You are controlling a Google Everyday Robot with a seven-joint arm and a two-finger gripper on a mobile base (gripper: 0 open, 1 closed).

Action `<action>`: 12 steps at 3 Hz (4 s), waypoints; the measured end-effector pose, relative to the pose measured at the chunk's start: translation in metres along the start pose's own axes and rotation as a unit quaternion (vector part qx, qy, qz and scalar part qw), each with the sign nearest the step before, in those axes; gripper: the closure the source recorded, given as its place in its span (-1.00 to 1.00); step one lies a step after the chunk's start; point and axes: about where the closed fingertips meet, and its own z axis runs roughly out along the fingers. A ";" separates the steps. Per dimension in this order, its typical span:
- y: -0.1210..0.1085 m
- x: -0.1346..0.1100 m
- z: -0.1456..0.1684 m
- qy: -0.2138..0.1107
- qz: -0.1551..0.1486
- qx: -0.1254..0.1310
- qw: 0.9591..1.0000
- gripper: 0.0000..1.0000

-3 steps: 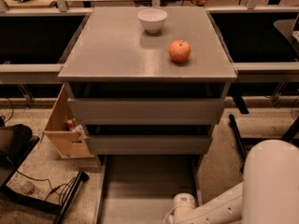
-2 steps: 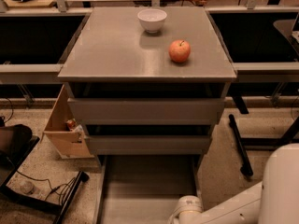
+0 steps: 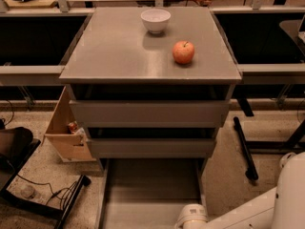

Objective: Close bottom drawer

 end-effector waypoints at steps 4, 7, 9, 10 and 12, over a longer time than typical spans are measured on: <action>0.016 -0.041 0.094 -0.064 -0.043 0.001 0.997 1.00; -0.047 -0.102 0.107 -0.104 -0.058 0.063 0.991 1.00; -0.096 -0.125 0.108 -0.100 -0.057 0.097 0.989 1.00; -0.097 -0.136 0.153 -0.112 -0.064 0.091 0.987 1.00; -0.132 -0.153 0.201 -0.128 -0.066 0.111 0.983 1.00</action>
Offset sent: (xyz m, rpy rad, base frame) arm 0.0050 0.0598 -0.0869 0.1299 -0.0714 0.0794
